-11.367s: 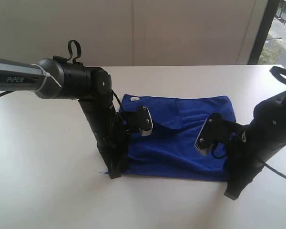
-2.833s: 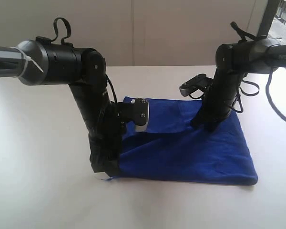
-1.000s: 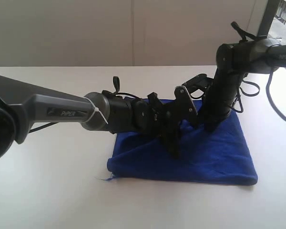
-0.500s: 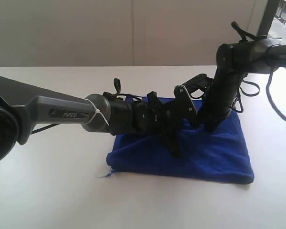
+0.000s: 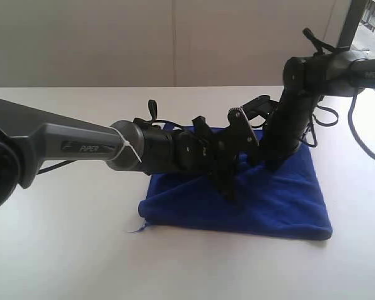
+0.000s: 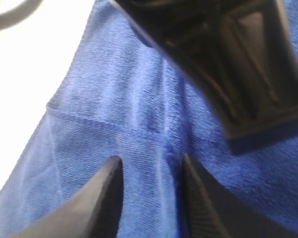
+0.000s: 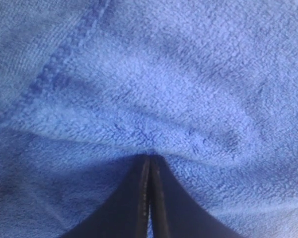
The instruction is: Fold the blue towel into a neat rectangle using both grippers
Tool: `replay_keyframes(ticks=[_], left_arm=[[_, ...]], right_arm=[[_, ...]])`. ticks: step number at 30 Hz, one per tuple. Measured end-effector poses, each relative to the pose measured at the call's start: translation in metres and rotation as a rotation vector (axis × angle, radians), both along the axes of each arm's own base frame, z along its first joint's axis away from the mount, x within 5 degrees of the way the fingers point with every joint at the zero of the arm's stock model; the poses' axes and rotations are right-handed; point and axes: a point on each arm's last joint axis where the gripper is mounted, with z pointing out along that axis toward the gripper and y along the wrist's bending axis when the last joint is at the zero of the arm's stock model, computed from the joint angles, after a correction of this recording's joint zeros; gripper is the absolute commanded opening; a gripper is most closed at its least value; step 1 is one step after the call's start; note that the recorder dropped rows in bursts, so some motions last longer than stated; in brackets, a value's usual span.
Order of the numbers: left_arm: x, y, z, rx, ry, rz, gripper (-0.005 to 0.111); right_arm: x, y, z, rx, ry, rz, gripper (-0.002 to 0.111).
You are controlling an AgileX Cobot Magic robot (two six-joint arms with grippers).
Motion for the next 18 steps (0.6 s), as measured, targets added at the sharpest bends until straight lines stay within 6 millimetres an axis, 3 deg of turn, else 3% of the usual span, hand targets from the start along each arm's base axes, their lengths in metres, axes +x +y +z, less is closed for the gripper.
replay_keyframes(ticks=[2, 5, 18], left_arm=[[0.0011, 0.0001, 0.0011, -0.006, -0.014, 0.008, 0.017], [0.0018, 0.0001, 0.0017, -0.010, -0.021, 0.012, 0.008], [0.0030, 0.0002, 0.0029, -0.009, -0.046, 0.012, 0.000]], right_arm=[[0.0000, 0.0000, 0.0000, 0.000, 0.000, 0.000, 0.000], [0.0000, 0.0000, 0.0000, 0.000, 0.000, 0.000, 0.000], [0.0000, 0.0000, 0.0000, 0.000, 0.000, 0.000, 0.000]])
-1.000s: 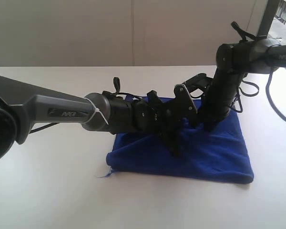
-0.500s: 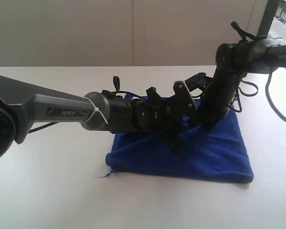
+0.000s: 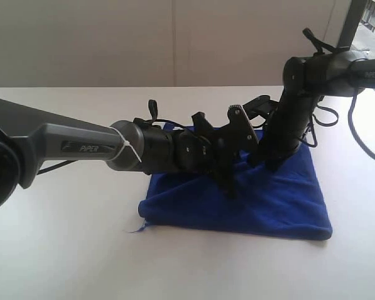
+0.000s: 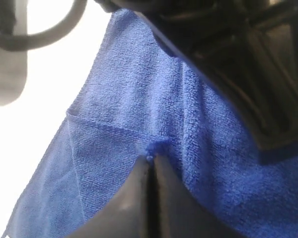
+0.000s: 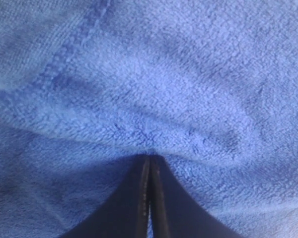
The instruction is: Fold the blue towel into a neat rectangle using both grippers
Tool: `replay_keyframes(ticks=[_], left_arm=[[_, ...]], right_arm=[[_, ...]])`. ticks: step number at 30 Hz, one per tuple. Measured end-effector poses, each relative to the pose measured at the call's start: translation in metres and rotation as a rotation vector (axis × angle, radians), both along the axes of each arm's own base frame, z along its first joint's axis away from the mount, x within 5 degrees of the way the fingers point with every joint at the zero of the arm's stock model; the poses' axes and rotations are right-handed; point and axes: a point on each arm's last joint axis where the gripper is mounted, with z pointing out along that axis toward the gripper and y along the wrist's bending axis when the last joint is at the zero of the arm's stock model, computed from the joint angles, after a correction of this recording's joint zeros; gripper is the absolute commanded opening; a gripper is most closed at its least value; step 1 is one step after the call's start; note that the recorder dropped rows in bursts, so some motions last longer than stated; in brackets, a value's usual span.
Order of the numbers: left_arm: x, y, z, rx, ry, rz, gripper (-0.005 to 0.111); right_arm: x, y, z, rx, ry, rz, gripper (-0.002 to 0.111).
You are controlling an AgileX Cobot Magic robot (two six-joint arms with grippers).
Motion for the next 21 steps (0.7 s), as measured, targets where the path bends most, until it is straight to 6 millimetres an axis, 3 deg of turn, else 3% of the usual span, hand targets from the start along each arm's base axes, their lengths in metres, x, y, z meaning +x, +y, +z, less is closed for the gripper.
replay_keyframes(ticks=[6, 21], left_arm=[[0.012, 0.010, 0.001, -0.003, -0.014, 0.034, 0.000], [0.066, 0.059, 0.018, -0.050, -0.083, 0.197, 0.000]], right_arm=[[0.000, 0.000, 0.000, 0.000, 0.000, 0.000, 0.000], [0.000, 0.000, 0.000, 0.000, 0.000, 0.000, 0.000]])
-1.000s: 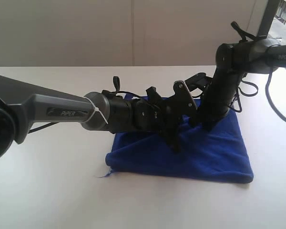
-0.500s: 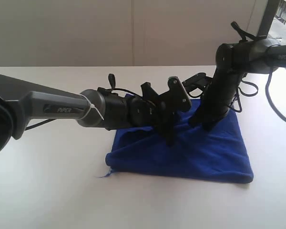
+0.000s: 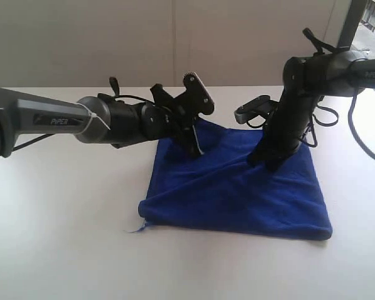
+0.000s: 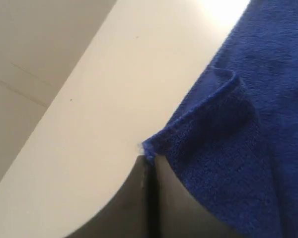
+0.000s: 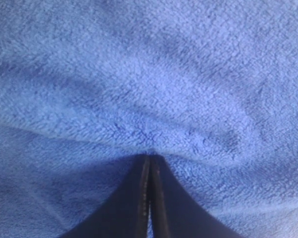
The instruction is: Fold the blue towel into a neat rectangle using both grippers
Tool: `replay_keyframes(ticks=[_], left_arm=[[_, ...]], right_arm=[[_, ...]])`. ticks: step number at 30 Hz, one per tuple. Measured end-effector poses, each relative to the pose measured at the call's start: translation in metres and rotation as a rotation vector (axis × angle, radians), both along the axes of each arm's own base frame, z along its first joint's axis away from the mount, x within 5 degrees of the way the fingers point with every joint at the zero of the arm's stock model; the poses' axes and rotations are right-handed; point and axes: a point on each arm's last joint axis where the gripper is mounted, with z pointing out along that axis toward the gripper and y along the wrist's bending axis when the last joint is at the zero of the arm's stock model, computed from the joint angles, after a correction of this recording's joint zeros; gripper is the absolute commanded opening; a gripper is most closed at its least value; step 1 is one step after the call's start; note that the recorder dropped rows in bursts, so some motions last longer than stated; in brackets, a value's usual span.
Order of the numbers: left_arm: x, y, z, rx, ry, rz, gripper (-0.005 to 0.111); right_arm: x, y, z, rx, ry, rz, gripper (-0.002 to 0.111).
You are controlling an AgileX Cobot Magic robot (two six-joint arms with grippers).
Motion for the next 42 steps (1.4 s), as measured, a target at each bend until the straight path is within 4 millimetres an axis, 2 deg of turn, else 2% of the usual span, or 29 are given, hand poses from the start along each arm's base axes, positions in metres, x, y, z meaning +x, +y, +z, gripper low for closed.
replay_keyframes(ticks=[6, 9, 18, 29, 31, 38, 42], left_arm=[[0.018, 0.022, 0.004, -0.006, -0.001, 0.050, 0.000], [0.024, 0.029, -0.004, 0.003, 0.009, 0.067, 0.000], [0.031, 0.032, -0.039, 0.058, -0.023, 0.089, 0.000], [0.035, 0.033, -0.042, 0.060, -0.085, 0.109, 0.001], [0.035, 0.033, -0.045, 0.063, -0.084, 0.110, 0.008], [0.039, 0.031, -0.049, 0.060, -0.081, 0.107, 0.053], [0.041, 0.029, -0.046, 0.084, -0.107, 0.090, 0.059]], right_arm=[[0.000, 0.000, 0.000, 0.000, 0.000, 0.000, 0.000], [0.000, 0.000, 0.000, 0.000, 0.000, 0.000, 0.000], [0.000, 0.000, 0.000, 0.000, 0.000, 0.000, 0.000], [0.000, 0.000, -0.001, 0.000, 0.001, 0.000, 0.000], [0.000, 0.000, -0.001, 0.000, 0.001, 0.000, 0.000], [0.000, 0.000, -0.001, 0.000, 0.001, 0.000, 0.000], [0.000, 0.000, -0.001, 0.000, 0.001, 0.000, 0.000]])
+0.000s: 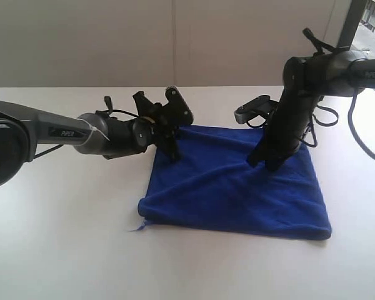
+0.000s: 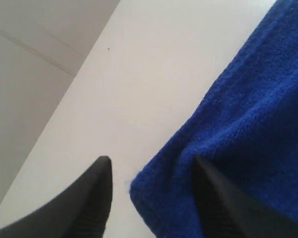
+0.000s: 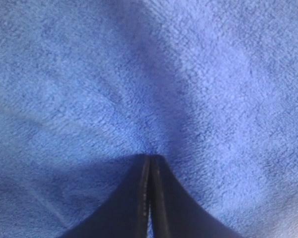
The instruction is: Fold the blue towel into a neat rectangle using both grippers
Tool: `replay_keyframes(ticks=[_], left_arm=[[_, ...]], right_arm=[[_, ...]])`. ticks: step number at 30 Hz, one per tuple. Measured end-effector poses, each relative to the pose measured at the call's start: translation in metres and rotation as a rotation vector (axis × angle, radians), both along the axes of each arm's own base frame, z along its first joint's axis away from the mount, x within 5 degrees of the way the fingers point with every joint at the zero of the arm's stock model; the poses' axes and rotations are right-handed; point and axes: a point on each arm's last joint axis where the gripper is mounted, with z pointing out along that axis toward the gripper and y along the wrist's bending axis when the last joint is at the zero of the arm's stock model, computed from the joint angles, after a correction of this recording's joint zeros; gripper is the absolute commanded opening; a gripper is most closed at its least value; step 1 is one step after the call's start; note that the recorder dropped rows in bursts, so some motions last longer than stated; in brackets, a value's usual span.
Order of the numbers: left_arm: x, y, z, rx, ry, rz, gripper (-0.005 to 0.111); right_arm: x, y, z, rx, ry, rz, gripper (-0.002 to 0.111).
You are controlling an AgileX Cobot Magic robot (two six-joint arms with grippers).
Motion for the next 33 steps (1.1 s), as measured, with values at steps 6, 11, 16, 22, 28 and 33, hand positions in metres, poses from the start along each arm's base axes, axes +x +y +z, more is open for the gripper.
replay_keyframes(ticks=[6, 11, 16, 22, 28, 33], left_arm=[[0.003, 0.004, 0.003, 0.066, -0.067, 0.026, 0.059], [0.006, 0.011, 0.024, 0.045, -0.155, 0.160, 0.059], [-0.003, 0.007, 0.063, 0.017, -0.184, 0.191, 0.059], [-0.017, -0.001, 0.090, -0.022, -0.076, 0.126, 0.055], [-0.026, 0.003, 0.111, -0.145, 0.040, 0.169, 0.005], [-0.030, 0.006, 0.126, -0.220, 0.057, 0.209, 0.000]], right_arm=[[0.000, 0.000, 0.000, 0.000, 0.000, 0.000, 0.000], [0.000, 0.000, 0.000, 0.000, 0.000, 0.000, 0.002], [0.001, 0.000, 0.002, 0.001, -0.012, 0.000, 0.022], [-0.002, 0.002, 0.019, 0.026, -0.051, -0.011, 0.046], [-0.008, 0.002, 0.070, 0.037, -0.162, -0.010, 0.035], [-0.023, 0.001, 0.122, 0.053, -0.281, -0.012, 0.001]])
